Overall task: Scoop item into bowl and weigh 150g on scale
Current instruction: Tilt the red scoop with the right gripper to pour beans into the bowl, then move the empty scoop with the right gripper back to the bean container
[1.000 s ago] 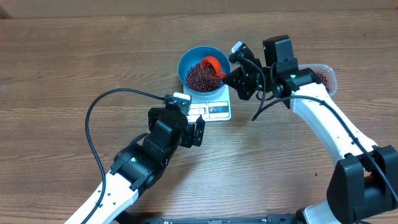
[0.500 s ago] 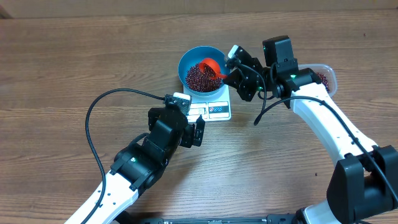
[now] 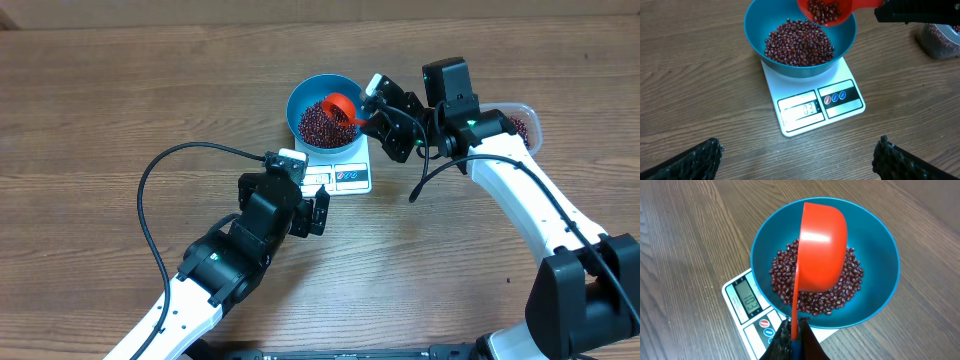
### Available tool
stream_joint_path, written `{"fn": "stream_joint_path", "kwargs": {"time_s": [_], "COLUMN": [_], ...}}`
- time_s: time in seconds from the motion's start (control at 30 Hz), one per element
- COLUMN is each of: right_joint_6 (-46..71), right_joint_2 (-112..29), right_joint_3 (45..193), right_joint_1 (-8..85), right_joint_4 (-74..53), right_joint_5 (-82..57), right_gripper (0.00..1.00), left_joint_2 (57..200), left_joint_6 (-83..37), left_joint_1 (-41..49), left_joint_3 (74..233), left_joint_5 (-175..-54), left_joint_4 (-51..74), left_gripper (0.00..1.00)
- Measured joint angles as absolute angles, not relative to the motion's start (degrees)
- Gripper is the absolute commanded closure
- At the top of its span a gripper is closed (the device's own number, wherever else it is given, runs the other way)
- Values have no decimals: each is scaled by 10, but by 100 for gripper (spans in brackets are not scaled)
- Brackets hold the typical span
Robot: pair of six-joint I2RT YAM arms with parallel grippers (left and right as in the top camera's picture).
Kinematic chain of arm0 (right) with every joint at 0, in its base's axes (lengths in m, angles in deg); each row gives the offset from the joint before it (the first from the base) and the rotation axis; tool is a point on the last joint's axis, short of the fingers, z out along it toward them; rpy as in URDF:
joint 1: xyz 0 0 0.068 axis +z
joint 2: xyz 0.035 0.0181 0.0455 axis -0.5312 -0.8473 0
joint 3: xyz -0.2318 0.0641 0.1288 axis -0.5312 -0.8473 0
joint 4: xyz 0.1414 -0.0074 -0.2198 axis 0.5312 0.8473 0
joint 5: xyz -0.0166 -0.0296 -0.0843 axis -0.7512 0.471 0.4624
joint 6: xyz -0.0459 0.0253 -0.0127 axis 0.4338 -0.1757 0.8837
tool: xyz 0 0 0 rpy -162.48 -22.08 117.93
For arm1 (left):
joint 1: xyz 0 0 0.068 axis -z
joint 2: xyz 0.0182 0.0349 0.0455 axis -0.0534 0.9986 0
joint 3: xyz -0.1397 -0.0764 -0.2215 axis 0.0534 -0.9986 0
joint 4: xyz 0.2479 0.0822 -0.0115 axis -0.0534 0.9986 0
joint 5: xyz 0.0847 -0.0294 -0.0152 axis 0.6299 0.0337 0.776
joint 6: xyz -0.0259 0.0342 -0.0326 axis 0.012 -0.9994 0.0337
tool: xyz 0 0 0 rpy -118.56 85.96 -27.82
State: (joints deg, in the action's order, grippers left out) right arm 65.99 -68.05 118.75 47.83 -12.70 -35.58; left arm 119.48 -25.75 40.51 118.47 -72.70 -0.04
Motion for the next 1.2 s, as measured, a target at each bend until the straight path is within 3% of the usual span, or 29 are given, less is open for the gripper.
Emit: {"fn": "stream_joint_path", "kwargs": {"time_s": [0.53, 1.0, 1.2], "right_joint_6": [828, 860, 819], "right_joint_2": [-681, -680, -655], "right_joint_3": [1187, 1187, 1187], "right_joint_1": [478, 478, 478], "right_joint_4": [-142, -176, -176], "right_joint_5": [-334, -283, -204], "right_gripper": [96, 96, 96], "left_joint_2": [1195, 1195, 1195], "left_joint_6": [-258, -258, -257], "left_joint_1": [405, 405, 405], "left_joint_3": [1185, 1185, 1185], "left_joint_5": [-727, -727, -727], "left_joint_4": [0, 0, 0], "left_gripper": [0, 0, 0]}}
